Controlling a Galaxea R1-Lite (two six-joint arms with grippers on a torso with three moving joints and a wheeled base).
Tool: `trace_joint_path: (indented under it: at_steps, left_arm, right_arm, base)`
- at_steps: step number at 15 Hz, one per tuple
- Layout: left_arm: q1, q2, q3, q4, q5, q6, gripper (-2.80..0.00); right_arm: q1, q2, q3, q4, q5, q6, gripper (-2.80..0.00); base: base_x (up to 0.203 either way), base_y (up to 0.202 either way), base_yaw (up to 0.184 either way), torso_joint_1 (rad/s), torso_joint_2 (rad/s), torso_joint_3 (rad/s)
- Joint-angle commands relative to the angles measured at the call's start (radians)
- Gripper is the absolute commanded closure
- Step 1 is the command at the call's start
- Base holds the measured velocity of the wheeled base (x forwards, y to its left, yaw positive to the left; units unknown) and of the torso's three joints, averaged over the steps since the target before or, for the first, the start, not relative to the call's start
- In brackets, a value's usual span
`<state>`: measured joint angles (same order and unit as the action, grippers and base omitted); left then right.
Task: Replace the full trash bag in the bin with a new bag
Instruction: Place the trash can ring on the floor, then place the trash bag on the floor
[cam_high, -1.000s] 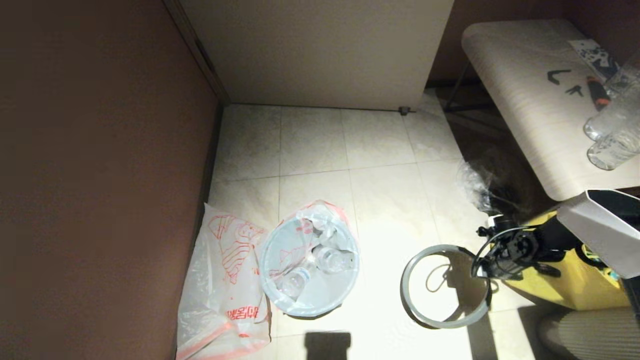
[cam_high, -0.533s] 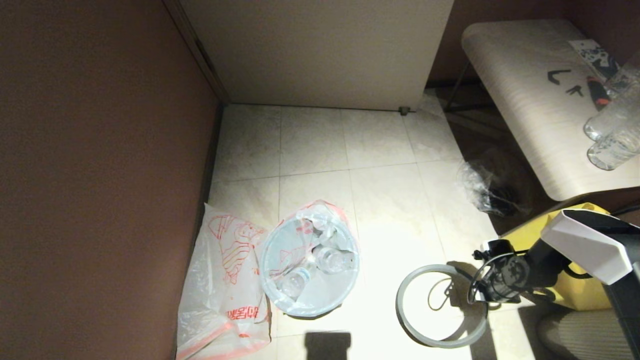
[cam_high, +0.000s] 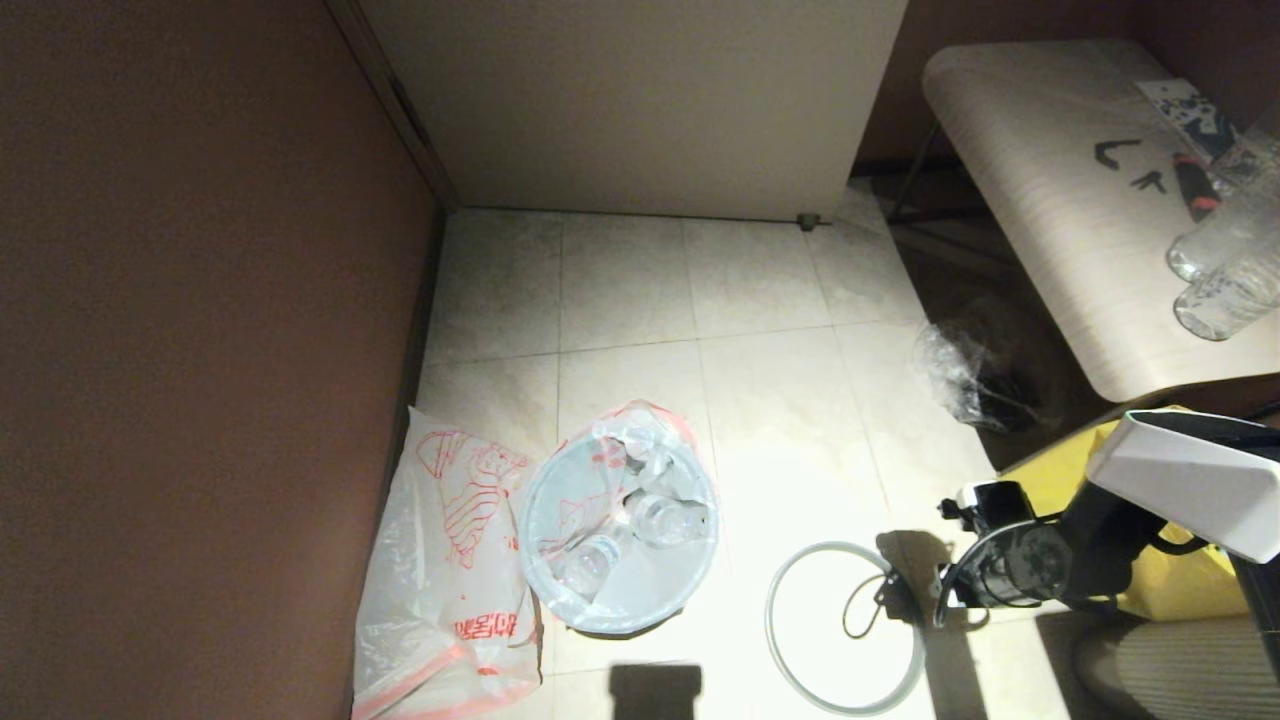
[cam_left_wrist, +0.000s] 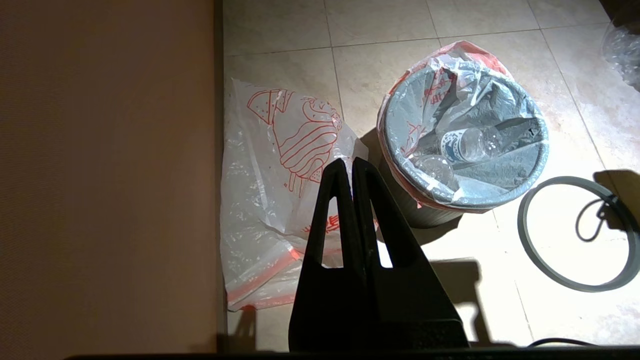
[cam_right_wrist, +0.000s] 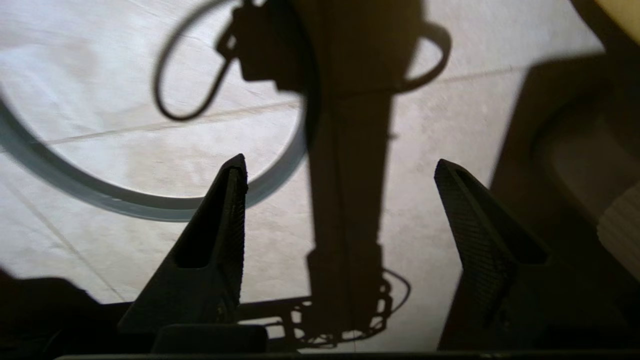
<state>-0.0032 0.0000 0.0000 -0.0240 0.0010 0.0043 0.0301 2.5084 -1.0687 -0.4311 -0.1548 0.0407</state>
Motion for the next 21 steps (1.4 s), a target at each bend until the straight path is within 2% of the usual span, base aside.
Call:
trace_joint_path:
  at_steps: [1,4,6,11,12,17,21]
  left_arm:
    - [0.0,0.002,0.012,-0.001,0.001,0.0,0.0]
    - [0.0,0.002,0.012,0.0,0.001,0.0,0.0]
    - [0.0,0.002,0.012,-0.001,0.001,0.0,0.0]
    - [0.0,0.002,0.012,-0.001,0.001,0.0,0.0]
    - [0.0,0.002,0.012,0.0,0.001,0.0,0.0]
    - [0.0,0.002,0.012,0.0,0.001,0.0,0.0]
    - [0.0,0.002,0.012,0.001,0.001,0.0,0.0]
  right_arm:
    - [0.06,-0.103,0.071,-0.048,-0.001,0.0,-2.8]
    - [0.118,-0.177,0.072,-0.057,0.001,0.003,-2.8]
    - [0.16,-0.21,0.017,-0.052,0.003,-0.001,-2.8]
    - [0.285,-0.242,-0.26,0.093,0.01,-0.02,-2.8]
    - [0.307,-0.241,-0.316,0.126,0.011,-0.028,0.0]
    - [0.409,-0.202,-0.634,0.273,0.012,-0.055,0.0]
    - [0.463,-0.043,-0.883,0.291,0.018,-0.174,0.0]
  base:
    - [0.0,0.0,0.0,0.0,0.0,0.0]
    - [0.0,0.0,0.0,0.0,0.0,0.0]
    - [0.0,0.0,0.0,0.0,0.0,0.0]
    - [0.0,0.0,0.0,0.0,0.0,0.0]
    - [0.0,0.0,0.0,0.0,0.0,0.0]
    - [0.0,0.0,0.0,0.0,0.0,0.0]
    - [0.0,0.0,0.0,0.0,0.0,0.0]
